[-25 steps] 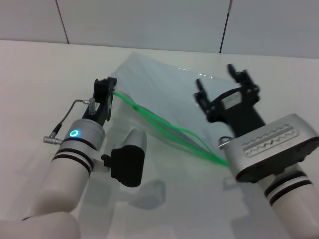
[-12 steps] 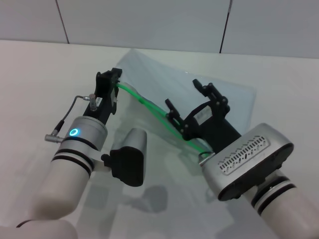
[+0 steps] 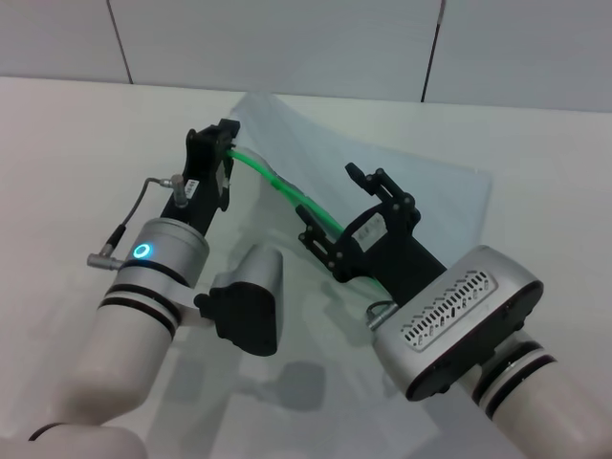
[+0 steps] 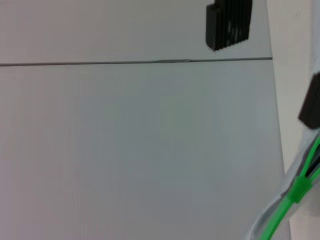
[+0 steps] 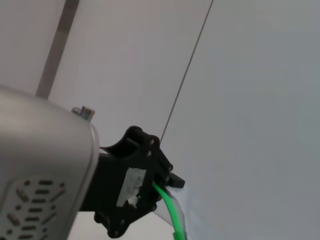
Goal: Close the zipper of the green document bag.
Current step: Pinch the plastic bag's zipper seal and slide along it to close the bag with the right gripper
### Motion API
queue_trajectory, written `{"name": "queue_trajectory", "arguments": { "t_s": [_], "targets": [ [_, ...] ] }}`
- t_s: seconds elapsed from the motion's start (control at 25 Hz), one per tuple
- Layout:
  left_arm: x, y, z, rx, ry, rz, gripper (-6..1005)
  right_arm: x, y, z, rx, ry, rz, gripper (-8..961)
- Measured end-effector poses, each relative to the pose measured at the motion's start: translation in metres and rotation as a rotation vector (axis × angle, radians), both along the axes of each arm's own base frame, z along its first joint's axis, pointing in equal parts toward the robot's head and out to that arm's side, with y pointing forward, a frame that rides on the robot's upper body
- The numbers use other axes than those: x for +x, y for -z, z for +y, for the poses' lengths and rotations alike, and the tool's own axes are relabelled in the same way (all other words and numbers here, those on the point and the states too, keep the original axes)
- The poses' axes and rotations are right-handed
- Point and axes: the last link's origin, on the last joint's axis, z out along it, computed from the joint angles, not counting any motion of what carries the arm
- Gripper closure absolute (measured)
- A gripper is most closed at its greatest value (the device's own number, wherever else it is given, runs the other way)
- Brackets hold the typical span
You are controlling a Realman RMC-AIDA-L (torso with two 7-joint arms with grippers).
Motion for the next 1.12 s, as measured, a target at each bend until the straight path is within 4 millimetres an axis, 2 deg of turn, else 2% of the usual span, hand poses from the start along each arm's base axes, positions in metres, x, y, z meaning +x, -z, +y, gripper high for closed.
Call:
{"name": "queue_trajectory", "arguments": {
  "t_s": [0.4,0.64,1.12],
  "targets": [
    [0.003,-0.001,0.000,0.008,0.017,0.000,949,-0.007,0.002,-0.001,-0.015,-0.040,-0.009,232],
    [0.006,0.001,0.000,0.002,0.037,0.006,948,-0.012,0.005,-0.001,-0.029,-0.059,-0.011,339],
    [0.012,0.004,-0.002,-0.012,0.065,0.007,946,-0.018,0.006,0.003,-0.028,-0.086,-0.024,371]
  ]
}}
